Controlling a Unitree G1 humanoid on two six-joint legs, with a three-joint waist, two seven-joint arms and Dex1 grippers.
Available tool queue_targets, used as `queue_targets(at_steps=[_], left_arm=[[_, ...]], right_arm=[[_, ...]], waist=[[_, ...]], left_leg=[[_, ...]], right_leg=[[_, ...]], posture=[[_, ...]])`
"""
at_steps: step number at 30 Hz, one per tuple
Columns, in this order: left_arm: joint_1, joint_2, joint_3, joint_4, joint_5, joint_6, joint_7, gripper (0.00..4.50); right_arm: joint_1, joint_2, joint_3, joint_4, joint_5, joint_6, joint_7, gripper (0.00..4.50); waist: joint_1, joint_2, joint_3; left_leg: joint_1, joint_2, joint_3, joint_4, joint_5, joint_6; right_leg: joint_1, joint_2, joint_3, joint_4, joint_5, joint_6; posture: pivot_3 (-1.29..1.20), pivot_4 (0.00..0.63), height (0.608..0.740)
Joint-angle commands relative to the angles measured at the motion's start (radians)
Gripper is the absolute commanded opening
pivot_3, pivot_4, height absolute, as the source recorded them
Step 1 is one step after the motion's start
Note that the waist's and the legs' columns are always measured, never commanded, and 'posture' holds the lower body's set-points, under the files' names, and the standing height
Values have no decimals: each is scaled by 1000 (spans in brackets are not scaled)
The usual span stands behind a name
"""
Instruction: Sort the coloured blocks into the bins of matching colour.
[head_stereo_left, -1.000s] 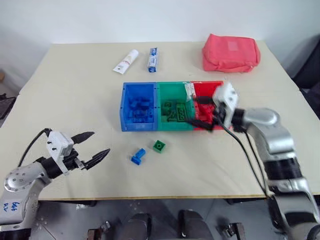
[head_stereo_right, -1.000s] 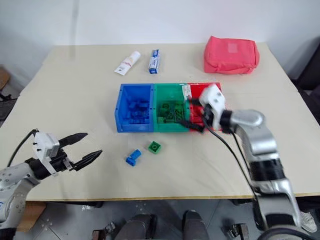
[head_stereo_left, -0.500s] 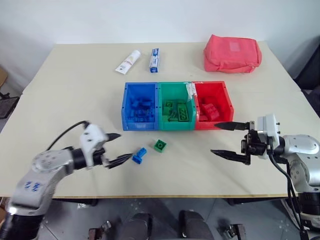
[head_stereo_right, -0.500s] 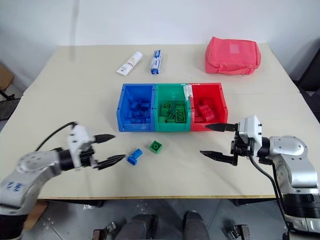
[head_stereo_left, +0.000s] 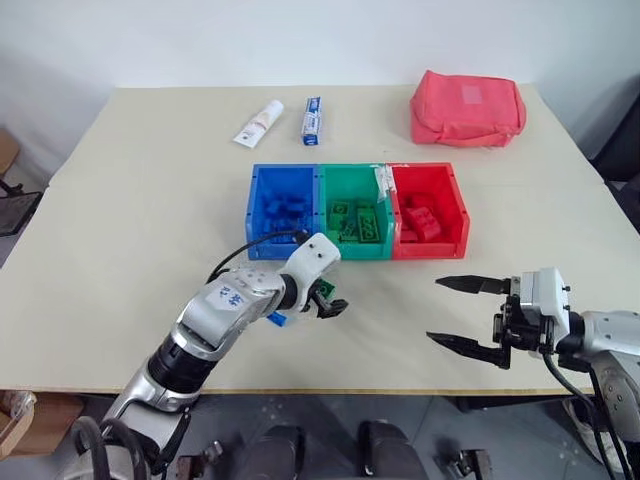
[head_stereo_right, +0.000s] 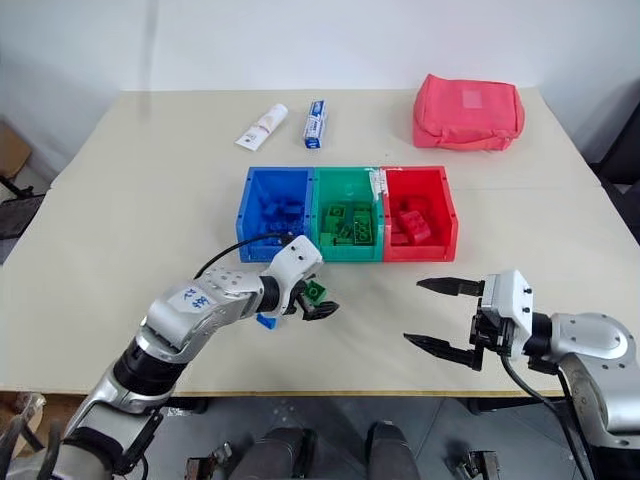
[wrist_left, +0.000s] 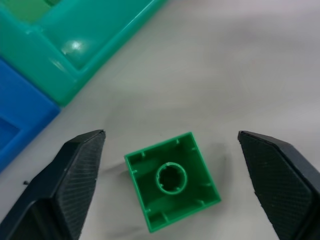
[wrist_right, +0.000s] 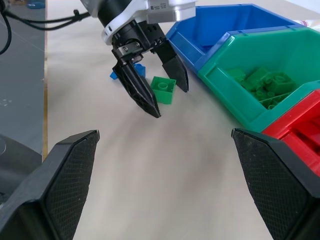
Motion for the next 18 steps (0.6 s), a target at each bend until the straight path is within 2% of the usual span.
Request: queue_targets(at_steps=[1, 8, 9, 10, 13, 18], left_arm=[[2, 14, -25, -17, 12, 21, -19, 3906], [1, 23, -17, -19, 19, 11, -48, 1793], [-7, 30, -14, -28, 11, 8, -65, 1641], [-17, 24, 12, -34, -4, 10, -79, 1512], [-41, -14, 85, -40, -31, -95, -119, 1504], [-142, -181, 211, 110, 24, -392, -36, 1504]], right_arm=[[32, -1, -52, -53, 23, -8, -30, 4500], [69, 14, -60, -82, 35, -7, -77, 4500], [77, 21, -66, -93, 42, -4, -93, 4500], [89, 32, -78, -106, 56, 6, -118, 4500], [107, 62, -115, -115, 70, 0, -168, 4500], [55, 107, -148, -87, 89, 2, -269, 4500]], waist=[[0, 0, 0], [0, 0, 0], [0, 0, 0], [0, 0, 0], [2, 0, 0], [13, -1, 1]], left_leg=[[0, 0, 0, 0, 0, 0], [0, 0, 0, 0, 0, 0], [0, 0, 0, 0, 0, 0], [0, 0, -1, 0, 0, 0], [-1, 0, -1, 1, 0, 0], [-1, 0, -1, 4, 0, 0]], right_leg=[[0, 0, 0, 0, 0, 0], [0, 0, 0, 0, 0, 0], [0, 0, 0, 0, 0, 0], [0, 0, 0, 0, 0, 0], [0, -1, 0, 0, 0, 0], [1, -1, -2, 0, 0, 1]], posture=[[0, 150, 740], [0, 150, 740], [0, 150, 740], [0, 150, 740], [0, 150, 740], [0, 150, 740]])
